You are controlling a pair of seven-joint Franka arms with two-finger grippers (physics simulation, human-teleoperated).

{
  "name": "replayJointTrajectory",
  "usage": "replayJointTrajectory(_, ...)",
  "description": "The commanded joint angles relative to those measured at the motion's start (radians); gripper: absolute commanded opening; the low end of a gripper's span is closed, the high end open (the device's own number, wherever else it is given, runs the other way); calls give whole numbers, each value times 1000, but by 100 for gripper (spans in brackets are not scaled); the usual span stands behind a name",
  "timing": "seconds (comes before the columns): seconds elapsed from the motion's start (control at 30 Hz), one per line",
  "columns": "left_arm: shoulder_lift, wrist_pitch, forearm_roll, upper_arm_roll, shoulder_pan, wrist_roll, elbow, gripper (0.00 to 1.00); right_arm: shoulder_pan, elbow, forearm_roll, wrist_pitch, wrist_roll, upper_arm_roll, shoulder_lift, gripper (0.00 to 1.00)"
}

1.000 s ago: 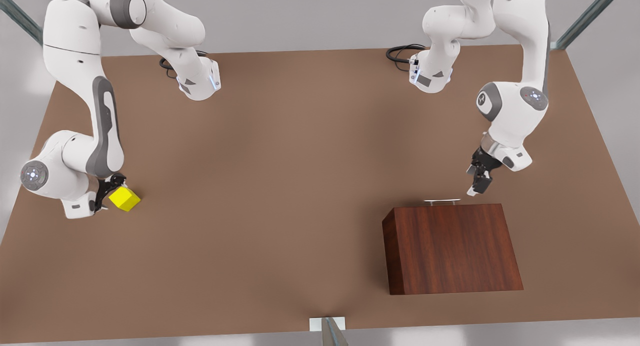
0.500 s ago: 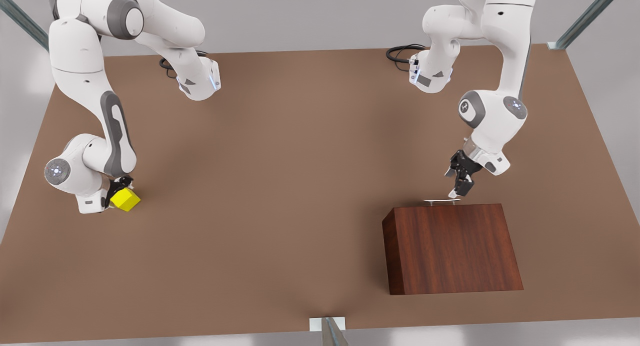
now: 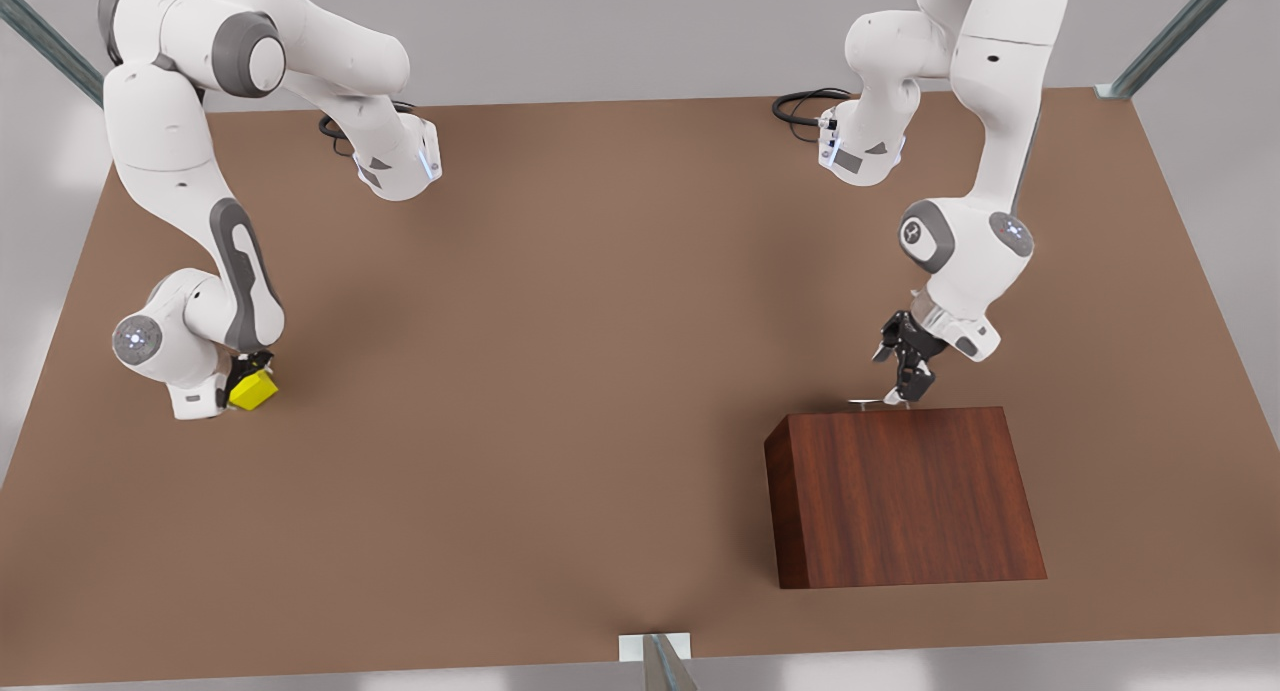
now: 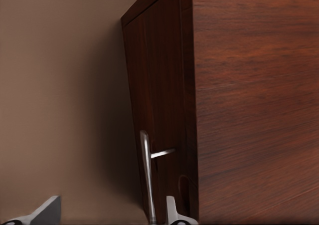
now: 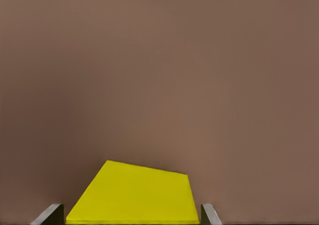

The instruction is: Open the drawer with left arm, place the square in the middle with right arm, and place the square in the drawer with left arm

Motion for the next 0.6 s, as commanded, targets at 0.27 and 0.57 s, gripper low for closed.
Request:
replayJointTrajectory(0.27, 28, 7, -18, -8, -9, 0, 2, 100, 12, -9, 0, -4, 12, 0, -14, 69)
replayJointTrajectory(0.57, -4, -5, -26, -8, -9, 0, -37, 100, 88, -8, -3, -102, 156, 8, -107, 67)
